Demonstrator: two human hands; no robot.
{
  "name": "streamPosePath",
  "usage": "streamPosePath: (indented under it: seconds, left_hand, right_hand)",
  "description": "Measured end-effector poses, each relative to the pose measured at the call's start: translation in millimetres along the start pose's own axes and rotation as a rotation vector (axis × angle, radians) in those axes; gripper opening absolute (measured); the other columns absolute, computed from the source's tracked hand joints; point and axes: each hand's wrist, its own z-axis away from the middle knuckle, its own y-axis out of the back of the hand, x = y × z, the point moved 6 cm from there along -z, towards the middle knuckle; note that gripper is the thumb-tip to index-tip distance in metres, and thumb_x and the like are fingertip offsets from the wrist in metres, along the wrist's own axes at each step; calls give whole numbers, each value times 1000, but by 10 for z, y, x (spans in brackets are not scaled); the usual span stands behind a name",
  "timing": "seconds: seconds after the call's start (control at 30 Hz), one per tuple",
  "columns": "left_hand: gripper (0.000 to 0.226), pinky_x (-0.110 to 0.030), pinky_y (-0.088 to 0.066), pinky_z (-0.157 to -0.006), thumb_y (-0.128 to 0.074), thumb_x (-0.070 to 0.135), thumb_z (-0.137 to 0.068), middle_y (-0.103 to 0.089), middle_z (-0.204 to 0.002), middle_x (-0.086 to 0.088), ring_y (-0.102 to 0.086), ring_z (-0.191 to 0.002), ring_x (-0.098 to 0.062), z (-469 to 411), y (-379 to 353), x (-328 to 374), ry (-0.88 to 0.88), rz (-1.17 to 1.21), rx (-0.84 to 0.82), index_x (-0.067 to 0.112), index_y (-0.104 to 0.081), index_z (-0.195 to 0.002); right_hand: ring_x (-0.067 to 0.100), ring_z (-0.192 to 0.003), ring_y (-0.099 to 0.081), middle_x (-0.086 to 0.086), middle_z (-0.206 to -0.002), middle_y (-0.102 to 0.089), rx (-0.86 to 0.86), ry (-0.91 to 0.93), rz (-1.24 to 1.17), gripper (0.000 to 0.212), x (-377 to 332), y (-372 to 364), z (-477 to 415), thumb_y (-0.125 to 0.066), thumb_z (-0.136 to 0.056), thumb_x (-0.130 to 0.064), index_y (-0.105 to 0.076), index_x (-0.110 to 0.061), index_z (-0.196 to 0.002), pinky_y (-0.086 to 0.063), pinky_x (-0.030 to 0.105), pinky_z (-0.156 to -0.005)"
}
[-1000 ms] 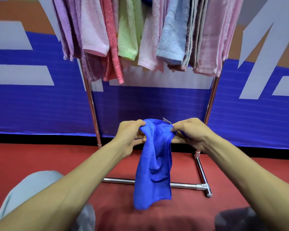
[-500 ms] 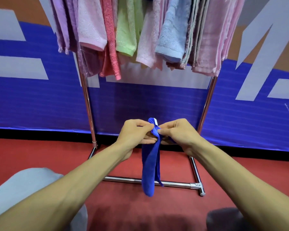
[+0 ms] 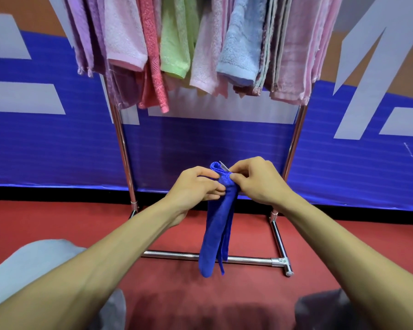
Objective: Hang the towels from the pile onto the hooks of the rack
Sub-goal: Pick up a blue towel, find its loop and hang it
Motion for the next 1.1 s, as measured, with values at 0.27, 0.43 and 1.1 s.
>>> streamPosePath:
  seconds: [0.27,0.43,1.1]
  left_hand:
    - [45,-25,-44,-94,-74,12,-79,-64,-116,6,-58,-108,-10,-88,122,67,-227,-491,-14,17,-58,-120]
    - [15,-46,-49,-95,-55,18,-96,-72,-102,-12,-65,-92,-16,-104,53,-2,-191,-348,-125,8,-65,-102]
    - [27,-33,-40,-57,-53,16,-92,-60,-81,-14,-48,-64,-19,49,47,200,-196,-360,-399,22,-27,-93]
  right_hand:
    - [16,-67,-58,16,-76,-60,9,42,-433,20,-13,201,-43,-48,-95,-1,-61,-5,-81,-60,33,-69]
    - [6,-59,-60,1,-69,-62,75,-31,-786,25,24,358,-28,-45,-98,-1,-62,-8,-81,-56,22,-59]
    - [22,-68,-32,10,-71,-38,-457,89,-397,60,-1,-13,106,-73,-80,-44,-45,9,-71,-27,36,-63]
